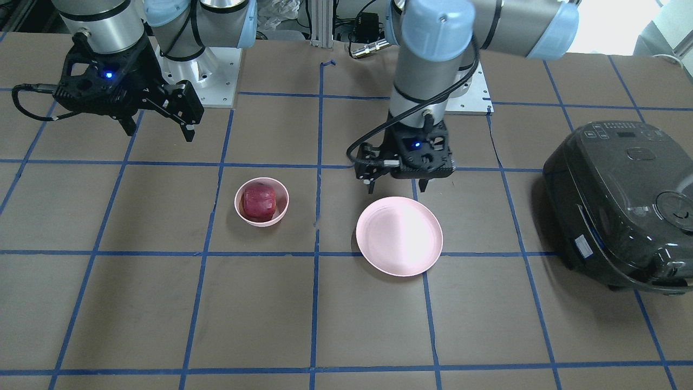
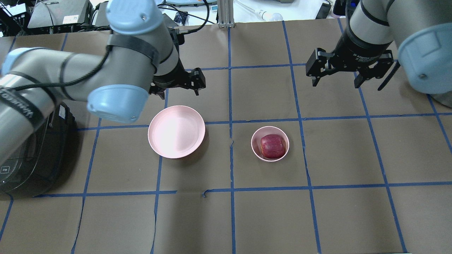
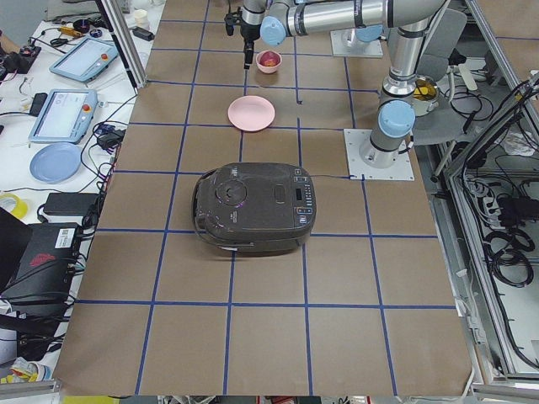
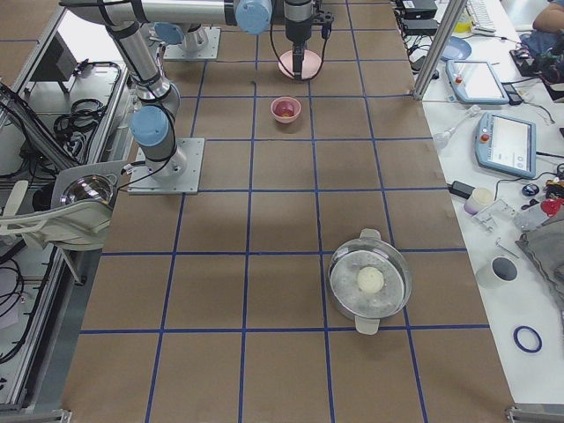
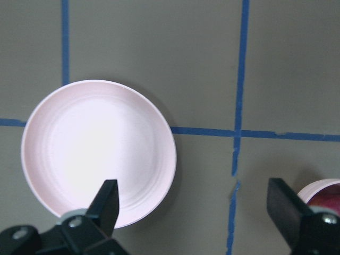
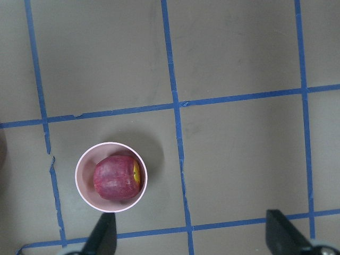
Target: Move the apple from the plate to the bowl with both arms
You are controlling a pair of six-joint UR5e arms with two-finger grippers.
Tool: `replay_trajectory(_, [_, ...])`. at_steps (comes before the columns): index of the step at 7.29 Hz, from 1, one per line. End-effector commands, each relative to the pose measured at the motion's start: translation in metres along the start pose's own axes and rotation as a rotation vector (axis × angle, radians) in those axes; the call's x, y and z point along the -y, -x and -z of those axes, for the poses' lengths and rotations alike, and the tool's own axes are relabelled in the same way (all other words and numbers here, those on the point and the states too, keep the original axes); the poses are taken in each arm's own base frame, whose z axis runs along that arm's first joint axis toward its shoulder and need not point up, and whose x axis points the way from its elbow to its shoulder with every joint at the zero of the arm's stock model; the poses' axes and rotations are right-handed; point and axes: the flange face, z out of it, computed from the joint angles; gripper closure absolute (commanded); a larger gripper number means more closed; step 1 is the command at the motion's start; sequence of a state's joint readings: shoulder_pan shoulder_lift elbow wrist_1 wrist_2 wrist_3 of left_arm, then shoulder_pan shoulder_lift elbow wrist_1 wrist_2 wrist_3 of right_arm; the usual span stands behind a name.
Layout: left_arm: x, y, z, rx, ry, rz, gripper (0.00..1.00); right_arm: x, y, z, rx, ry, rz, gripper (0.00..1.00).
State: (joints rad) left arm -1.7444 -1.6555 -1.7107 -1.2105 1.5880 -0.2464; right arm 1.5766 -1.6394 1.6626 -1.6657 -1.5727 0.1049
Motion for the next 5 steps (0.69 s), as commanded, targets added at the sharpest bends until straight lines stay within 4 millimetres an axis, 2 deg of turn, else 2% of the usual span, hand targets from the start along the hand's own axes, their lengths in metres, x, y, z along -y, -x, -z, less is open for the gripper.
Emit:
replay_trajectory(1, [0.013,0.081,0.086,0.018,-0.017,0.036,0.0,-0.001,0.003,0.002,0.009,-0.003,0.018,0.0])
replay_trajectory(2, [0.029,0.117,0.117,0.03,-0.04,0.063,0.0,-0.001,0.003,0.003,0.009,-0.007,0.018,0.0])
replay_trajectory(3, [0.019,0.114,0.131,0.03,-0.005,0.054,0.0,0.0,0.001,0.0,0.004,-0.003,0.015,0.0])
replay_trajectory(5, [0.021,0.104,0.108,0.035,0.041,0.03,0.0,0.0,0.0,0.0,-0.012,-0.002,0.013,0.0])
